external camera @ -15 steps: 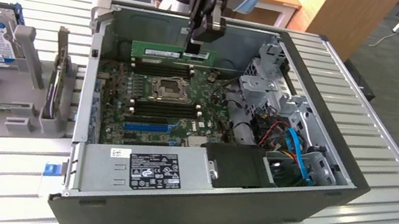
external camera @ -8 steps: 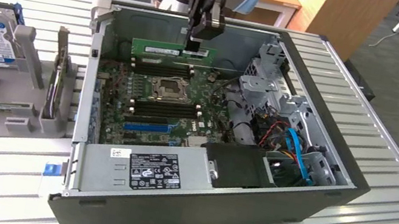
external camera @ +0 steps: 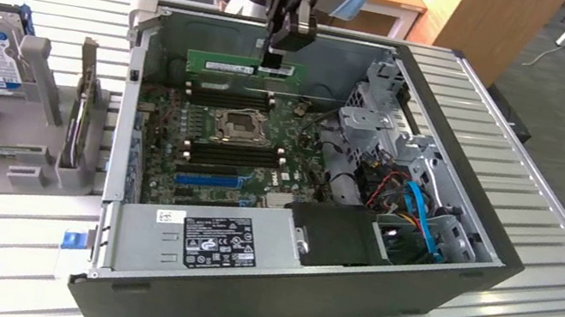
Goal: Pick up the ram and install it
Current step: 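Pick up the ram and move it above insertion slot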
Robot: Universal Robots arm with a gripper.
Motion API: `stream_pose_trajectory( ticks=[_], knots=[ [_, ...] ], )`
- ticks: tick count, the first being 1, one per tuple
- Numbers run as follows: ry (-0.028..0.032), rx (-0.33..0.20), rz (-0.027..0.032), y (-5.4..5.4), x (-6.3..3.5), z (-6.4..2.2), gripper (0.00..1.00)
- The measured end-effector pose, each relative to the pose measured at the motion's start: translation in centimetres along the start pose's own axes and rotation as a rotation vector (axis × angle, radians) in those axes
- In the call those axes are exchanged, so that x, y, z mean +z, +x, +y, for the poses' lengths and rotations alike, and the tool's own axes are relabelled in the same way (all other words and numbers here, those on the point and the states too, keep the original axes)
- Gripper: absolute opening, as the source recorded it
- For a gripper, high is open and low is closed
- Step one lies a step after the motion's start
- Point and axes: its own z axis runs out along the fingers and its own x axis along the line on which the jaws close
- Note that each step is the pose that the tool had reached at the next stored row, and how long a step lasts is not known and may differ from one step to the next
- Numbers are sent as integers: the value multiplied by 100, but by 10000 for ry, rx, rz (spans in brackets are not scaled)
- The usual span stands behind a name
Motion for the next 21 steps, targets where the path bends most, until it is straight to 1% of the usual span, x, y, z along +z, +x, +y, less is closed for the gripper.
stream_pose_trajectory(
  ticks=[3, 5, 15, 21],
  knots=[
    [0, -1, -1, -29, 1, 0, 12],
    [0, 0, -1, -72, 3, 0, 12],
    [0, -1, -1, -160, 6, 0, 12],
    [0, -1, -1, -168, 7, 0, 12]
  ],
)
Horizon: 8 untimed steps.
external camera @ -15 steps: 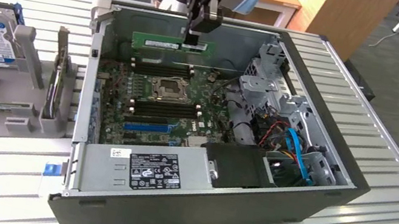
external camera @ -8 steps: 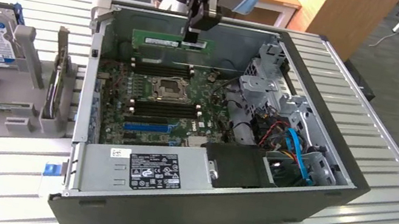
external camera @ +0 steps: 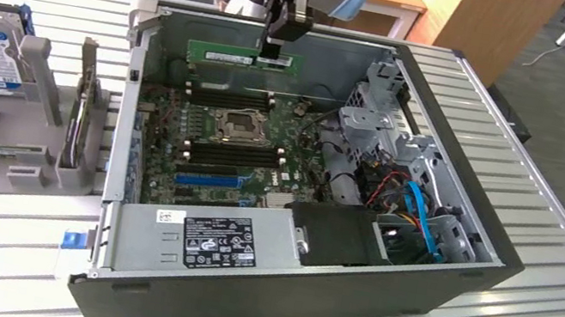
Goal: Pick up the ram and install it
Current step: 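Pick up the ram and move it above insertion slot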
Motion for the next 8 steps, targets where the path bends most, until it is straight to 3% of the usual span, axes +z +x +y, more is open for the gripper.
stream_pose_trajectory(
  ticks=[8],
  knots=[
    [1, 0, 0, 2, 46, -2, 12]
  ],
)
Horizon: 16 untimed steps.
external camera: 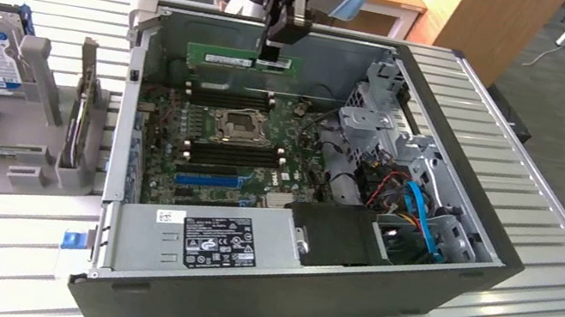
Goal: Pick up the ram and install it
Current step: 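Pick up the ram and move it above insertion slot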
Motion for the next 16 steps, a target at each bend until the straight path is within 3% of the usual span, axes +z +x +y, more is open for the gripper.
stream_pose_trajectory(
  ticks=[16],
  knots=[
    [25, -1, 0, 6, 152, -5, 12]
  ],
)
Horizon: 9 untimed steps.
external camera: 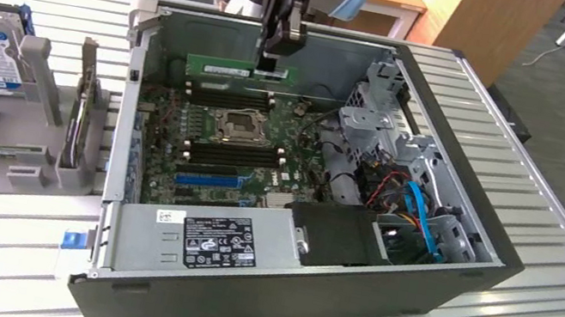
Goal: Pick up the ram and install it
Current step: 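Pick up the ram and move it above insertion slot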
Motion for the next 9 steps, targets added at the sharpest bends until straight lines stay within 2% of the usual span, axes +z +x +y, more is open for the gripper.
stream_pose_trajectory(
  ticks=[9],
  knots=[
    [12, -1, 0, 3, 82, -3, 12]
  ],
)
